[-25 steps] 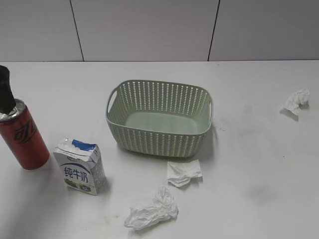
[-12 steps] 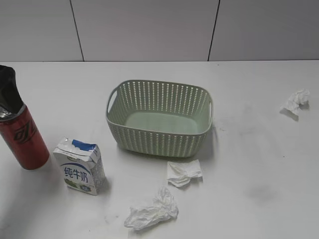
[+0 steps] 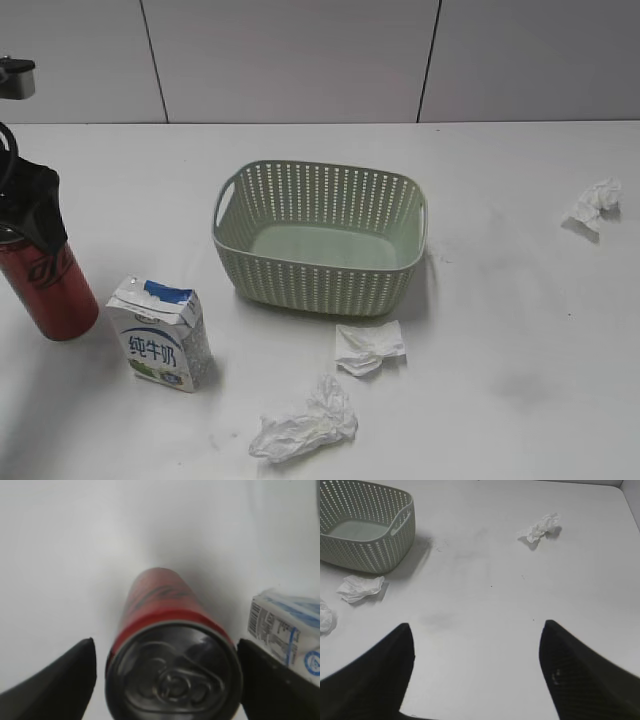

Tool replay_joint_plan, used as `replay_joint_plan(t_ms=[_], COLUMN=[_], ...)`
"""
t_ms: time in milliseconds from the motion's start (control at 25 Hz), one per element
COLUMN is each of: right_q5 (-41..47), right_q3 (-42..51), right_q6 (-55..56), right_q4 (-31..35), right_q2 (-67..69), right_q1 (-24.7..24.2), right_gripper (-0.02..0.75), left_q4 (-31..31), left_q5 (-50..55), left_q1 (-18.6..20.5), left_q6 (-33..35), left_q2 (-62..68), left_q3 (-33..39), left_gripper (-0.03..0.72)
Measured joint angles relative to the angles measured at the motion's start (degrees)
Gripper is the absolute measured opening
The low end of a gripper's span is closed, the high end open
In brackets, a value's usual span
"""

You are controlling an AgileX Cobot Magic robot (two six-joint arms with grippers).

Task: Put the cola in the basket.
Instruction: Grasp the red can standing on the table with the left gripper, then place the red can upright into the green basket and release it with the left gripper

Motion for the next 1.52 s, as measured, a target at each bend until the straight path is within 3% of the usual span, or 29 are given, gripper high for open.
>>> replay_joint_plan(t_ms=[240,440,840,960,1240,1360,1520], right_q5=[0.0,0.0,0.0,0.0,0.0,0.0,0.0], right_q3=[0.0,0.0,0.0,0.0,0.0,0.0,0.0], right_q6=[0.1,0.1,0.0,0.0,0.1,0.1,0.0], right_q4=[0.1,0.1,0.1,0.1,0.1,0.1,0.1], right_q2=[0.0,0.0,0.0,0.0,0.0,0.0,0.0], right_q1=[0.0,0.0,0.0,0.0,0.0,0.0,0.0], right_gripper=[0.589,0.589,0.589,0.589,0.589,0.589,0.589], left_q4=[0.0,-0.2,0.1,0.9,2.3,2.3,1.7], left_q5=[-0.8,-1.0,1.2,5.7,11.4,11.5,11.9], left_q1=[0.0,0.0,0.0,0.0,-0.7,-4.1,-11.6], left_q6=[0.1,0.2,0.4,1.6,2.1,2.1,2.1], left_q2=[2.2,2.9,3.3,3.7,3.7,3.7,4.6], left_q3=[-0.1,-0.2,-1.4,-5.3,-22.7,-30.0,-36.7], left_gripper=[0.653,0.531,0.533,0.533,0.533,0.533,0.533])
